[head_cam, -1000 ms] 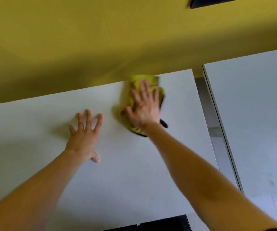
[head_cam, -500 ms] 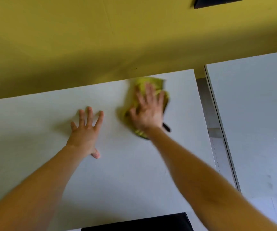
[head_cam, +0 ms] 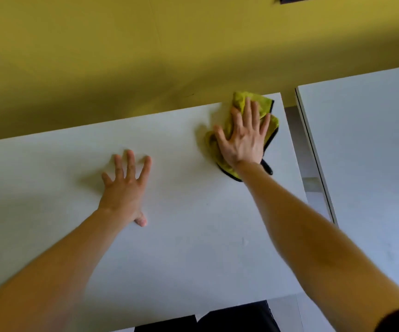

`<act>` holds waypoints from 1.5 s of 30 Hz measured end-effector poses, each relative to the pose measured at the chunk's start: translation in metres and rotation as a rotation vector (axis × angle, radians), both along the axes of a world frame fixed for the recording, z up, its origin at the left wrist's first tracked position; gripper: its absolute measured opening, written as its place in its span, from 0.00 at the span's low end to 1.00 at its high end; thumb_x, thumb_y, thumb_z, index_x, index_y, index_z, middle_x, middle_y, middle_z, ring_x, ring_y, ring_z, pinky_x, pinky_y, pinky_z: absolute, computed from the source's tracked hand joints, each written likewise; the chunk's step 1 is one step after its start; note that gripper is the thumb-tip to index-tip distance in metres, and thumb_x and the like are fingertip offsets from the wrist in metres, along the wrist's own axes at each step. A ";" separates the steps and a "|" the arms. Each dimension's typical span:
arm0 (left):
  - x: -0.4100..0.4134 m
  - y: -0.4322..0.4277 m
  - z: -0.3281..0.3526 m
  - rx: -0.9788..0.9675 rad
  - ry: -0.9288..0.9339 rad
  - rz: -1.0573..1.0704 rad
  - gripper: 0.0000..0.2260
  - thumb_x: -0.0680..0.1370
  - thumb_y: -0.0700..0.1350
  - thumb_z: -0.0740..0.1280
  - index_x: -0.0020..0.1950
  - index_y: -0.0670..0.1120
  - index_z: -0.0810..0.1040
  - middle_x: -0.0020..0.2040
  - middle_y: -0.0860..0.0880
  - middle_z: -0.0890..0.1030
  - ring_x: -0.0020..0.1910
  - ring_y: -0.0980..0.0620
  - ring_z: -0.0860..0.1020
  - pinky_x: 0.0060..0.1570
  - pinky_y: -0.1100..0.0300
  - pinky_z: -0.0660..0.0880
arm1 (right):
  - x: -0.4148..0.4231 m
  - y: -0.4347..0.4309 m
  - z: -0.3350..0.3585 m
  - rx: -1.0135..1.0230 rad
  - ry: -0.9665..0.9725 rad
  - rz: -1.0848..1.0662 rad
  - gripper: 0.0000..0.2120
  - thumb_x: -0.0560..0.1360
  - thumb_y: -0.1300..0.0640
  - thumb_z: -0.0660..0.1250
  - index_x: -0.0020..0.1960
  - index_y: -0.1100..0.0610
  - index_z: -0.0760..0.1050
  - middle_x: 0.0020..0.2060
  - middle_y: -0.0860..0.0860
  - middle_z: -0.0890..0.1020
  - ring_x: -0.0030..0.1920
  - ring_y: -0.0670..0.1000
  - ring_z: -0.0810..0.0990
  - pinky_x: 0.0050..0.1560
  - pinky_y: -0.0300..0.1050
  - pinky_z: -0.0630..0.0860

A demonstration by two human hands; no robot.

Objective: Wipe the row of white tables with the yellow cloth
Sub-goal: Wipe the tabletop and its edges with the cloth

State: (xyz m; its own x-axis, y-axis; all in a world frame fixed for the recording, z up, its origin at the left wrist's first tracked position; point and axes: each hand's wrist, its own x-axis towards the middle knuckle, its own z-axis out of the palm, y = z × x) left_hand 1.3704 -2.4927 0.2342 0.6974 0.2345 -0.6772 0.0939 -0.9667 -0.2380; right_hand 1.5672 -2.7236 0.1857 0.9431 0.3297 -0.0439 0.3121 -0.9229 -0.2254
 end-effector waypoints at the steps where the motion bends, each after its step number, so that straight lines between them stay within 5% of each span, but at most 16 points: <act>1: 0.000 0.000 0.000 0.003 0.002 0.000 0.80 0.59 0.71 0.84 0.81 0.47 0.22 0.83 0.31 0.31 0.85 0.23 0.41 0.77 0.28 0.67 | -0.027 0.022 -0.002 0.022 0.001 0.057 0.34 0.83 0.32 0.57 0.82 0.50 0.69 0.88 0.54 0.55 0.88 0.57 0.49 0.85 0.69 0.43; 4: 0.001 -0.001 0.000 0.009 -0.008 0.008 0.81 0.57 0.72 0.84 0.82 0.47 0.24 0.84 0.31 0.33 0.85 0.23 0.43 0.76 0.28 0.68 | -0.092 0.070 -0.003 0.010 0.038 0.414 0.34 0.84 0.37 0.56 0.87 0.47 0.62 0.88 0.54 0.54 0.88 0.58 0.48 0.85 0.70 0.46; 7: -0.001 0.001 0.000 -0.011 -0.022 0.012 0.80 0.58 0.72 0.84 0.82 0.48 0.25 0.84 0.32 0.32 0.85 0.24 0.41 0.76 0.28 0.67 | -0.068 0.043 -0.012 0.023 0.033 0.576 0.37 0.81 0.37 0.59 0.88 0.46 0.58 0.88 0.54 0.55 0.88 0.58 0.52 0.85 0.67 0.49; 9: 0.000 0.002 0.000 -0.031 -0.016 0.012 0.79 0.59 0.71 0.84 0.82 0.48 0.23 0.84 0.32 0.31 0.85 0.24 0.40 0.77 0.27 0.66 | -0.022 -0.001 -0.018 0.052 -0.024 0.449 0.37 0.79 0.39 0.62 0.86 0.46 0.63 0.87 0.55 0.60 0.87 0.58 0.57 0.84 0.69 0.53; 12: 0.000 0.002 -0.002 -0.026 -0.024 -0.006 0.79 0.60 0.71 0.84 0.81 0.48 0.22 0.84 0.31 0.31 0.85 0.24 0.41 0.77 0.26 0.65 | 0.033 -0.065 -0.011 0.001 -0.022 -0.022 0.35 0.79 0.39 0.59 0.86 0.43 0.62 0.88 0.52 0.56 0.88 0.56 0.53 0.85 0.69 0.51; 15: 0.000 0.001 -0.002 -0.026 -0.021 -0.011 0.79 0.60 0.71 0.84 0.81 0.47 0.23 0.84 0.31 0.32 0.84 0.23 0.42 0.76 0.26 0.66 | 0.022 -0.027 -0.004 -0.022 -0.005 -0.192 0.35 0.79 0.37 0.55 0.85 0.44 0.64 0.89 0.53 0.53 0.88 0.56 0.48 0.84 0.71 0.46; 20: 0.000 0.001 -0.001 -0.003 0.004 0.007 0.75 0.60 0.71 0.83 0.85 0.47 0.33 0.84 0.32 0.32 0.85 0.25 0.40 0.78 0.27 0.65 | -0.066 0.122 0.002 0.028 0.049 0.379 0.32 0.86 0.33 0.46 0.85 0.43 0.66 0.88 0.51 0.54 0.88 0.54 0.48 0.85 0.67 0.43; 23: 0.000 0.001 0.000 0.006 -0.003 0.005 0.75 0.60 0.72 0.84 0.85 0.47 0.34 0.84 0.32 0.32 0.85 0.25 0.40 0.78 0.28 0.65 | -0.059 0.115 -0.007 0.061 0.034 0.532 0.28 0.88 0.38 0.49 0.84 0.44 0.66 0.88 0.51 0.59 0.88 0.54 0.53 0.86 0.65 0.46; 29: 0.000 -0.002 -0.001 0.019 -0.024 -0.007 0.80 0.58 0.71 0.84 0.82 0.46 0.25 0.84 0.31 0.34 0.85 0.24 0.44 0.76 0.28 0.68 | 0.037 -0.063 -0.007 0.040 -0.030 -0.008 0.29 0.87 0.37 0.50 0.84 0.45 0.66 0.88 0.51 0.59 0.88 0.55 0.53 0.86 0.67 0.49; 32: 0.003 -0.003 -0.002 0.029 -0.012 0.005 0.80 0.58 0.70 0.85 0.82 0.45 0.25 0.83 0.30 0.34 0.84 0.23 0.45 0.75 0.27 0.68 | 0.014 -0.061 -0.007 0.027 -0.023 -0.180 0.30 0.84 0.40 0.54 0.84 0.48 0.67 0.88 0.55 0.57 0.88 0.58 0.52 0.85 0.69 0.48; 34: 0.004 -0.003 -0.002 0.030 -0.006 0.013 0.80 0.57 0.71 0.85 0.82 0.45 0.26 0.83 0.30 0.34 0.84 0.23 0.45 0.75 0.28 0.69 | -0.048 -0.025 -0.008 0.048 -0.038 -0.047 0.31 0.83 0.41 0.59 0.84 0.50 0.67 0.87 0.58 0.57 0.88 0.61 0.53 0.85 0.70 0.45; 36: 0.002 -0.001 -0.001 0.016 -0.017 0.029 0.80 0.56 0.70 0.85 0.83 0.46 0.28 0.84 0.31 0.34 0.85 0.24 0.44 0.75 0.28 0.69 | -0.115 0.008 -0.007 0.050 0.028 0.320 0.32 0.83 0.40 0.61 0.84 0.50 0.67 0.88 0.58 0.55 0.88 0.60 0.50 0.85 0.71 0.47; 39: 0.002 0.000 0.000 -0.003 -0.029 0.044 0.80 0.56 0.70 0.86 0.84 0.48 0.29 0.84 0.33 0.33 0.85 0.25 0.43 0.76 0.28 0.68 | -0.125 0.001 -0.012 0.040 0.038 0.629 0.31 0.85 0.39 0.58 0.85 0.49 0.66 0.88 0.55 0.55 0.88 0.57 0.50 0.85 0.67 0.48; 42: 0.002 0.001 0.000 -0.015 -0.031 0.052 0.80 0.56 0.69 0.87 0.84 0.49 0.28 0.84 0.34 0.32 0.85 0.26 0.42 0.76 0.27 0.67 | -0.060 -0.051 -0.018 0.061 -0.040 0.451 0.30 0.84 0.40 0.60 0.83 0.49 0.69 0.86 0.56 0.61 0.87 0.59 0.57 0.83 0.69 0.54; 45: 0.002 0.002 -0.002 -0.030 -0.043 0.053 0.80 0.56 0.68 0.87 0.84 0.50 0.29 0.84 0.35 0.33 0.86 0.26 0.42 0.76 0.26 0.66 | -0.007 -0.096 -0.012 -0.015 -0.031 0.109 0.31 0.85 0.38 0.56 0.85 0.48 0.66 0.88 0.54 0.57 0.88 0.57 0.52 0.84 0.71 0.50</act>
